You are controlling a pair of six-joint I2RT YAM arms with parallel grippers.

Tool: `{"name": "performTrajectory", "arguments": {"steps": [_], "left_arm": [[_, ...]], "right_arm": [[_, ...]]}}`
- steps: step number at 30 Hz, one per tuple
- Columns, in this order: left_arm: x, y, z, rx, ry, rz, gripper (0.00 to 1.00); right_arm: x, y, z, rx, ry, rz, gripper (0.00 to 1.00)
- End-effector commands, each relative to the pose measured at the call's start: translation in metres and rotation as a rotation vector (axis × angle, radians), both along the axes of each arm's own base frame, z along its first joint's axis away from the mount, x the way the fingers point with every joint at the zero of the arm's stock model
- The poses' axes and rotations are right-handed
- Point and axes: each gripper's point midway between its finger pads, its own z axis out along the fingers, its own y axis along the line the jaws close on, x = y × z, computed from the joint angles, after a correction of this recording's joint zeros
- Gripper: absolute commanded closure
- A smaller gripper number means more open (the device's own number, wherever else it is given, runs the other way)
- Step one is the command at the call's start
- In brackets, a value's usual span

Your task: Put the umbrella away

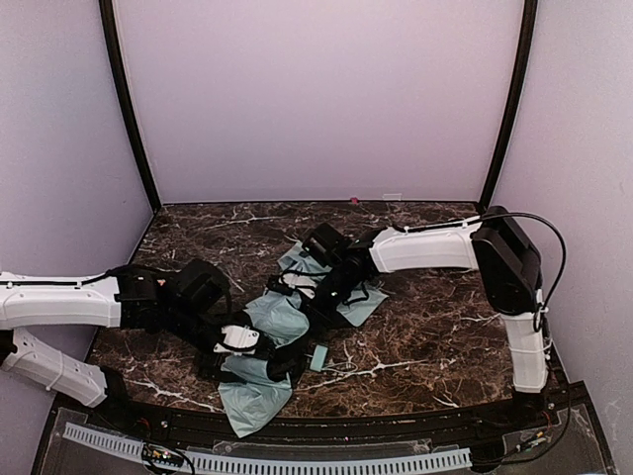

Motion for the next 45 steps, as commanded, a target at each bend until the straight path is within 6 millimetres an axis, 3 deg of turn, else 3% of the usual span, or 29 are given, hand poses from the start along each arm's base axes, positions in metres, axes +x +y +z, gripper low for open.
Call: {"name": "performTrajectory", "arguments": {"steps": [1, 7, 11, 14, 16, 18, 19, 22, 24, 27, 31, 34, 36, 38, 41, 45], "left_arm": [[-0.002, -0.001, -0.015, -0.022, -0.066, -0.079, 0.10], [0.007, 0.007, -0.034, -0.038, -0.150, -0.036, 0.11], [0.005, 0.006, -0.033, -0.053, -0.139, -0.031, 0.17], [-0.006, 0.011, -0.040, -0.016, -0.079, -0.060, 0.19], [-0.009, 0.012, -0.045, -0.013, -0.070, -0.069, 0.26], [-0.007, 0.003, -0.038, -0.056, -0.061, -0.059, 0.42], [-0.007, -0.004, -0.031, -0.080, -0.045, -0.055, 0.53], [-0.005, -0.022, -0.004, -0.129, 0.019, -0.027, 0.87], [-0.008, -0.031, 0.011, -0.158, 0.072, -0.025, 1.00], [-0.009, -0.041, 0.031, -0.200, 0.107, -0.023, 1.00], [0.006, -0.059, 0.072, -0.315, 0.076, 0.039, 1.00], [0.028, -0.078, 0.113, -0.464, 0.027, 0.117, 1.00], [0.043, -0.083, 0.126, -0.516, 0.034, 0.180, 1.00], [0.063, -0.082, 0.123, -0.518, 0.075, 0.270, 1.00], [0.099, -0.066, 0.095, -0.452, 0.102, 0.457, 1.00], [0.108, -0.043, 0.061, -0.375, 0.088, 0.554, 1.00]], "right_arm": [[-0.008, -0.004, 0.049, 0.036, 0.051, -0.052, 0.34], [-0.007, -0.015, 0.119, 0.136, 0.047, -0.138, 0.30], [0.005, -0.018, 0.151, 0.215, 0.080, -0.190, 0.30], [0.030, -0.012, 0.161, 0.264, 0.065, -0.278, 0.31], [0.057, -0.009, 0.147, 0.240, 0.043, -0.404, 0.34], [0.077, -0.006, 0.120, 0.166, 0.046, -0.506, 0.39], [0.079, -0.007, 0.097, 0.101, 0.065, -0.519, 0.40], [0.085, -0.006, 0.059, 0.001, 0.100, -0.542, 0.42], [0.085, -0.005, 0.045, -0.022, 0.114, -0.541, 0.42], [0.078, 0.000, 0.020, -0.041, 0.167, -0.528, 0.46], [0.042, 0.015, -0.012, -0.078, 0.262, -0.414, 0.49], [0.001, 0.038, -0.012, -0.057, 0.342, -0.260, 0.52], [-0.017, 0.043, -0.007, -0.050, 0.368, -0.186, 0.54], [-0.026, 0.042, 0.002, -0.033, 0.388, -0.151, 0.54], [-0.028, 0.036, 0.020, 0.016, 0.434, -0.136, 0.54], [-0.016, 0.020, 0.024, 0.055, 0.500, -0.214, 0.54]]}}
